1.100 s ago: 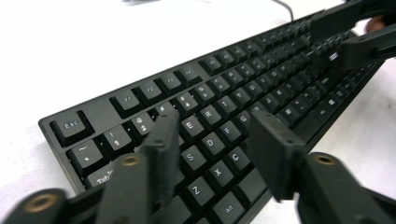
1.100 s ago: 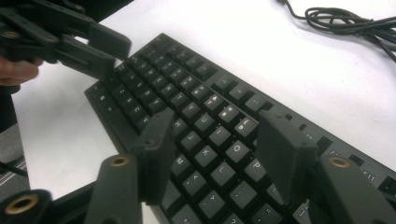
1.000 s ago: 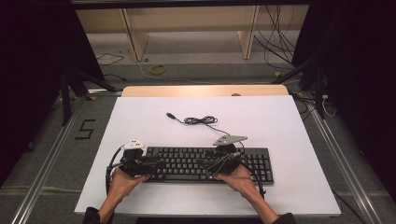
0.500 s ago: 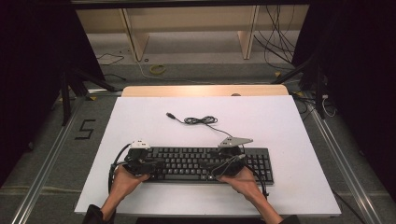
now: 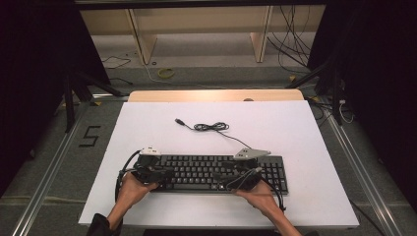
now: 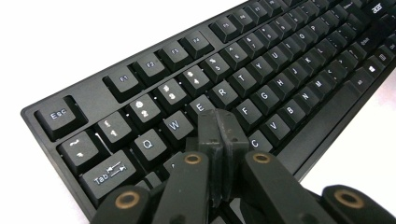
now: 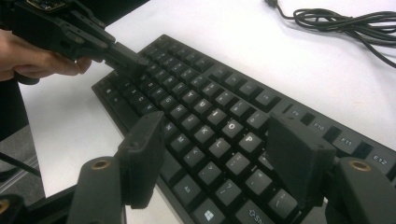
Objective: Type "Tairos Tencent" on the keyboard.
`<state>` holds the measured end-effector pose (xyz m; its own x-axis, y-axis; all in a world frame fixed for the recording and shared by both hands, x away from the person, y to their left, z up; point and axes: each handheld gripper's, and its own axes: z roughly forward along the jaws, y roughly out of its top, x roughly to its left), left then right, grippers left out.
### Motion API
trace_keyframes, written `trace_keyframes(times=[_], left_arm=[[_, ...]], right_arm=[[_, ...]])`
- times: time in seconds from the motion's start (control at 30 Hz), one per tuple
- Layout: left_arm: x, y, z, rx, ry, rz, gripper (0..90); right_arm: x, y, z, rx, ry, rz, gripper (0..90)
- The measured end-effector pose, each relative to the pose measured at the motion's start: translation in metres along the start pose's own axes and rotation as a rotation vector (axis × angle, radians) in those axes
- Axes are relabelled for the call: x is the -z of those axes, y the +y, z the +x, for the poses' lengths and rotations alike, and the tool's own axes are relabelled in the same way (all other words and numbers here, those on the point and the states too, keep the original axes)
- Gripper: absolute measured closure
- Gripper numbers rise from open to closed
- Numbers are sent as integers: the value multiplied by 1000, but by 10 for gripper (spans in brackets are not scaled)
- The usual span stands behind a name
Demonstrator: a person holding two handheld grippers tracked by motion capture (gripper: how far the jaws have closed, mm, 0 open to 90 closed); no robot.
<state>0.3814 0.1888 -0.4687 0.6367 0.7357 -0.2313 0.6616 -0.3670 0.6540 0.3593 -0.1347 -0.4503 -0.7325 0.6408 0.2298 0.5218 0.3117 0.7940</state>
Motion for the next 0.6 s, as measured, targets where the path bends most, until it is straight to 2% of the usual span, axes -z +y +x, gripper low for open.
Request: trace_keyframes(times=[0.6], left_arm=[[-6,2,0,-10,6,45,892]], right_arm=[[15,-9,-3,-1,-11,-8,360]])
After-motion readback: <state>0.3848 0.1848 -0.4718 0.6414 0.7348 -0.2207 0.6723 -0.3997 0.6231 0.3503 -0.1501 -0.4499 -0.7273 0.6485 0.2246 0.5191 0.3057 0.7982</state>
